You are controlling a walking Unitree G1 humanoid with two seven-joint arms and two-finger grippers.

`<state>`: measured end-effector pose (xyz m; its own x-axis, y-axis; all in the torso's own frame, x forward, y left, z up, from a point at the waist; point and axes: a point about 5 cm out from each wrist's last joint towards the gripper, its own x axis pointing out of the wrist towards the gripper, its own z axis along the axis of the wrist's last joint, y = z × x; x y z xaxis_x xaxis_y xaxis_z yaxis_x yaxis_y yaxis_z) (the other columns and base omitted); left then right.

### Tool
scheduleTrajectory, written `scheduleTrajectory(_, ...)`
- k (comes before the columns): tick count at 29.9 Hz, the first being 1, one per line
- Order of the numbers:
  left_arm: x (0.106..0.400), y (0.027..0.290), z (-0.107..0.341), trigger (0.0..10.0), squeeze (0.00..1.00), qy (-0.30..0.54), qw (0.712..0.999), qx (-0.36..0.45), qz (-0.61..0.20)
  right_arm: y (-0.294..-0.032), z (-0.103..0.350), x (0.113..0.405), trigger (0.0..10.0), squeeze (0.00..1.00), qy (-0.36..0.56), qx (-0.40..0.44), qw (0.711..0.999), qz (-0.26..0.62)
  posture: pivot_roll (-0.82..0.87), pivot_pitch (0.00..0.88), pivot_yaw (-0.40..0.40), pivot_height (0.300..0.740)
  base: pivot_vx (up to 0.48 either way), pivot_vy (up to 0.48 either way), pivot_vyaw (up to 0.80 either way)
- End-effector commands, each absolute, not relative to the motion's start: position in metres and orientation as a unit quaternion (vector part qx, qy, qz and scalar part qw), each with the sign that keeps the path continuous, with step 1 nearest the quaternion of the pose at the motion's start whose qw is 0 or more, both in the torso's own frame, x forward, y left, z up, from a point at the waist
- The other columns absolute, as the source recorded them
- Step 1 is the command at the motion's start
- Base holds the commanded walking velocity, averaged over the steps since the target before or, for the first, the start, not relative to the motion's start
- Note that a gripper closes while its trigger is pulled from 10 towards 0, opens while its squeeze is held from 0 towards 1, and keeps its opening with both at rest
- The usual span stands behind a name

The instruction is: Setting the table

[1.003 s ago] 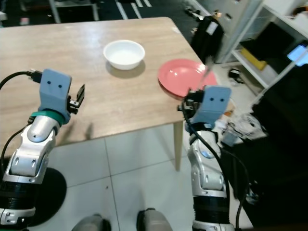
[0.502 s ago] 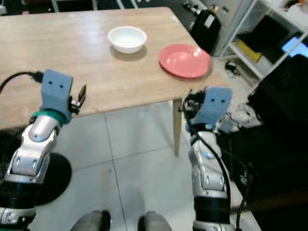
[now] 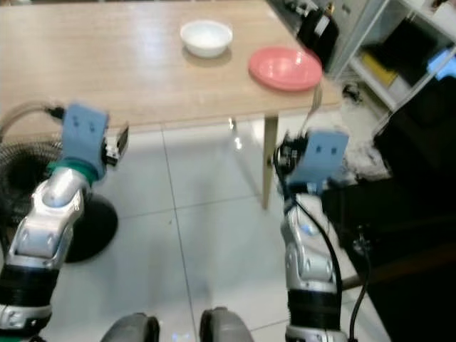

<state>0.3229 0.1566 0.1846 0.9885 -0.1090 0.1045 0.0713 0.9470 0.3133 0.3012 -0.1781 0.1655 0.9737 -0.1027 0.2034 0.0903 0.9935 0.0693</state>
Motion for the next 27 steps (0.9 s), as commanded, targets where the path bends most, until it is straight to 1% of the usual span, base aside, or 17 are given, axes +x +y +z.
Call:
scheduleTrajectory(1, 0.3217, 0.1569, 0.182, 10.0, 0.0, -0.057, 0.986, 0.152, -0.048, -0.1766, 0.1651, 0.3008, 10.0, 0.0, -0.105, 0.03, 0.993, -0.046, 0.08, 0.019, 0.01, 0.74, -0.296, 0.0, 0.0)
scheduleTrajectory(27, 0.3225, 0.155, 0.1815, 10.0, 0.0, -0.059, 0.986, 0.15, -0.052, -0.1774, 0.1654, 0.3022, 10.0, 0.0, -0.107, 0.027, 0.993, -0.047, 0.07, 0.002, 0.013, 0.74, -0.295, 0.0, 0.0)
